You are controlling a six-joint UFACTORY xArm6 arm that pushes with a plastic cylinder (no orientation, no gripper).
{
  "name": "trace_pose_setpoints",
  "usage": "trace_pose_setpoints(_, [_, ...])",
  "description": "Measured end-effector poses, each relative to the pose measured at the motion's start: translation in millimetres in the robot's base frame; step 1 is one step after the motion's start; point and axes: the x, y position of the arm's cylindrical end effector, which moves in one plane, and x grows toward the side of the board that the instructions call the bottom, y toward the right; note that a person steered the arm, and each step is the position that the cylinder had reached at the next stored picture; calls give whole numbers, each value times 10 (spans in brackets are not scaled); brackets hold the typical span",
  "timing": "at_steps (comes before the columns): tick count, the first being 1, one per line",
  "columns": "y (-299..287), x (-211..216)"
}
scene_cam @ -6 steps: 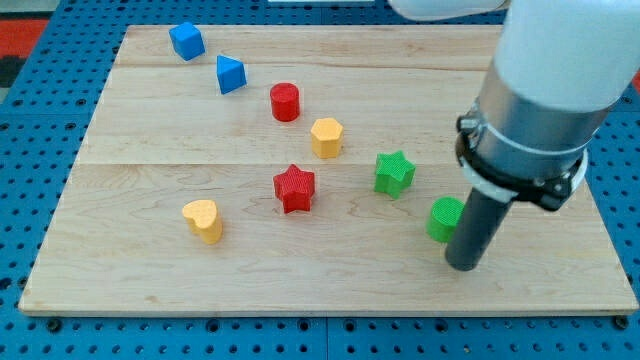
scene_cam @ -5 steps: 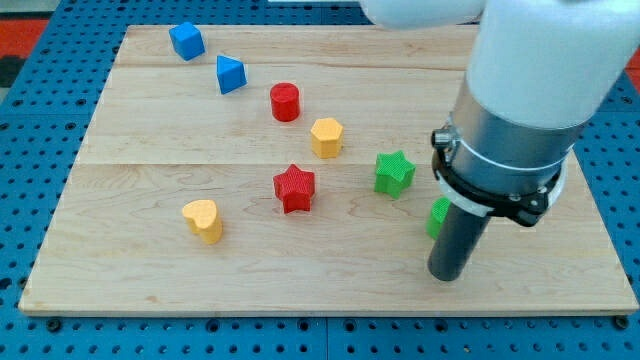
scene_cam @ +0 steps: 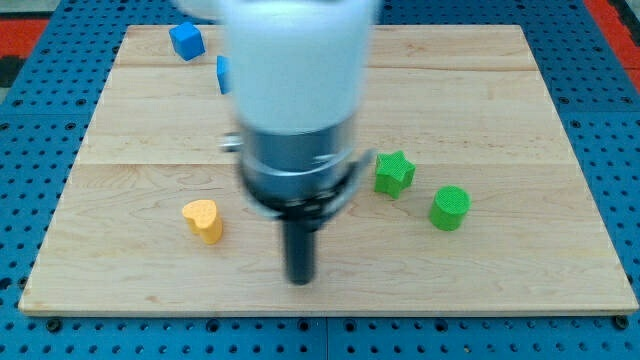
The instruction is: Move the yellow heart bottom right to the green circle
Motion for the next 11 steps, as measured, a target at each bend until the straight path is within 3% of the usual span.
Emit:
trace_pose_setpoints(1, [-823,-54])
trace_pose_setpoints(3, [-1115,-800])
trace_pose_setpoints(5, [-604,-762])
trace_pose_setpoints(7, [-715,-735])
trace_pose_setpoints(8, [224,-541])
trace_pose_setpoints(10, [194,-731])
trace_pose_setpoints(11, [589,-794])
